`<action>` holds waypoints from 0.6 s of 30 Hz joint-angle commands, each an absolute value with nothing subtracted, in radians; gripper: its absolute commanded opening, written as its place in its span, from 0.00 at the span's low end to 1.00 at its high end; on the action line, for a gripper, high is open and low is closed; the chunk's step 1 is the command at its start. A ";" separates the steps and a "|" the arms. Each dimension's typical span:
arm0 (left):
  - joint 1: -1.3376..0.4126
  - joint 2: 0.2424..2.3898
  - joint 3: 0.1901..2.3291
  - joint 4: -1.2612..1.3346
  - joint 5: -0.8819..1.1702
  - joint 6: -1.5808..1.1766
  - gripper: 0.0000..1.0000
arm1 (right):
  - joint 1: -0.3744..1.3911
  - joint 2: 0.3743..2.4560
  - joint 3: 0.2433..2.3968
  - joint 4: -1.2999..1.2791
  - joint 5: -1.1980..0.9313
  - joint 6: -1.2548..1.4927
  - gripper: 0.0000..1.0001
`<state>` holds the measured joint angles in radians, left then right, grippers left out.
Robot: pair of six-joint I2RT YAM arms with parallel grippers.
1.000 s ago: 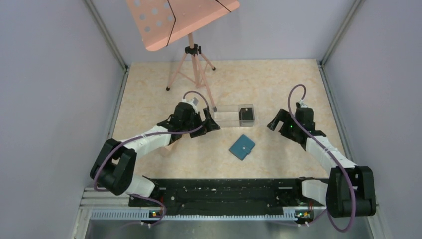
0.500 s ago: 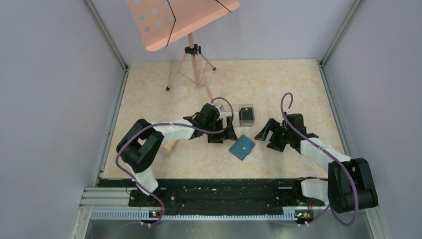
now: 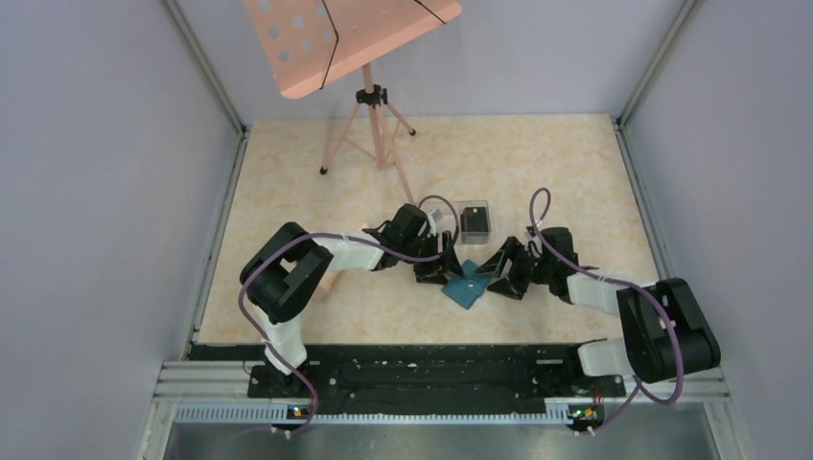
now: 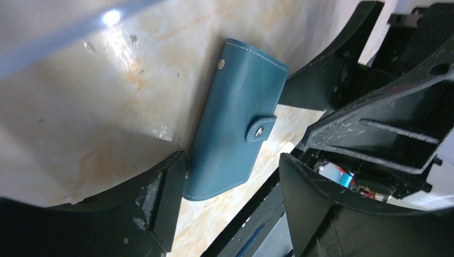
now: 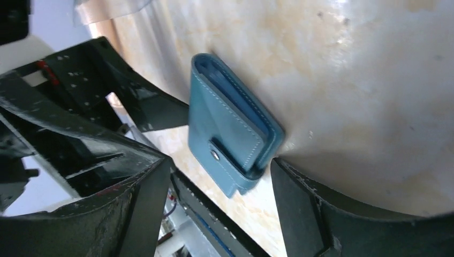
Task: Put the credit cards into the card holder
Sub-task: Pick up the card holder from the center of the board.
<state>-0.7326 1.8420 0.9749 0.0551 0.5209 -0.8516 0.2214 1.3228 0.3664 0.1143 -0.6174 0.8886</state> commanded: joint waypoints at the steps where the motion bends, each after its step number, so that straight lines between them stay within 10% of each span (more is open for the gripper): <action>1: -0.738 1.840 0.927 0.178 0.586 -0.917 0.66 | 0.237 1.412 0.330 0.312 -0.619 0.887 0.70; 18: -0.739 1.839 0.928 0.151 0.564 -0.904 0.58 | 0.238 1.463 0.294 0.557 -0.800 0.924 0.00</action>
<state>-0.7338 1.8553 0.9272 0.1143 0.5755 -0.9142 0.2256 1.5085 0.2943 0.5011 -0.7372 0.9291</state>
